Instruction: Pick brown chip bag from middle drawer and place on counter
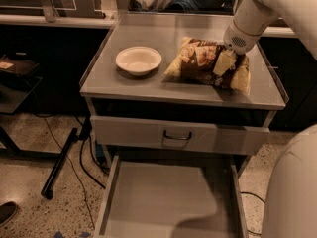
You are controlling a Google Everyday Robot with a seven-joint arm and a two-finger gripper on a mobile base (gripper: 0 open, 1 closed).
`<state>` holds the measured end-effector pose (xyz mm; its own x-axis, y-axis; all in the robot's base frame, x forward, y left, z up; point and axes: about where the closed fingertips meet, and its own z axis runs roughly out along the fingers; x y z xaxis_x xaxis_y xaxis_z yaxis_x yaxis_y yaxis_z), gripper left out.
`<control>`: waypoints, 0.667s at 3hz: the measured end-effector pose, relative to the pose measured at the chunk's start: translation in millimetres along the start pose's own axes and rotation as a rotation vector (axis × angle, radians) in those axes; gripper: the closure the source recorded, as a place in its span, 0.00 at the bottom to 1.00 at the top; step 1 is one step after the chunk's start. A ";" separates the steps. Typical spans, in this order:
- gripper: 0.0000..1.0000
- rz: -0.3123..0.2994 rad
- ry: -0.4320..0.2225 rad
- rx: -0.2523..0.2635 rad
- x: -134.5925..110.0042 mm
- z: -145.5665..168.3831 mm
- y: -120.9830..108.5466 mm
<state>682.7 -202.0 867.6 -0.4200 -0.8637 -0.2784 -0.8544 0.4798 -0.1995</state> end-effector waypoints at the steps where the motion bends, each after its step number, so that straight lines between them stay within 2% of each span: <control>1: 0.60 0.000 0.000 0.000 0.0 0.0 0.0; 2: 0.36 0.000 0.000 0.000 0.0 0.1 0.0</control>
Offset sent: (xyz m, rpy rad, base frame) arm 0.0000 0.0000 0.0000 0.0000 0.0000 0.0000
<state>682.7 -201.9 867.5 -0.4200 -0.8638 -0.2784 -0.8544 0.4798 -0.1994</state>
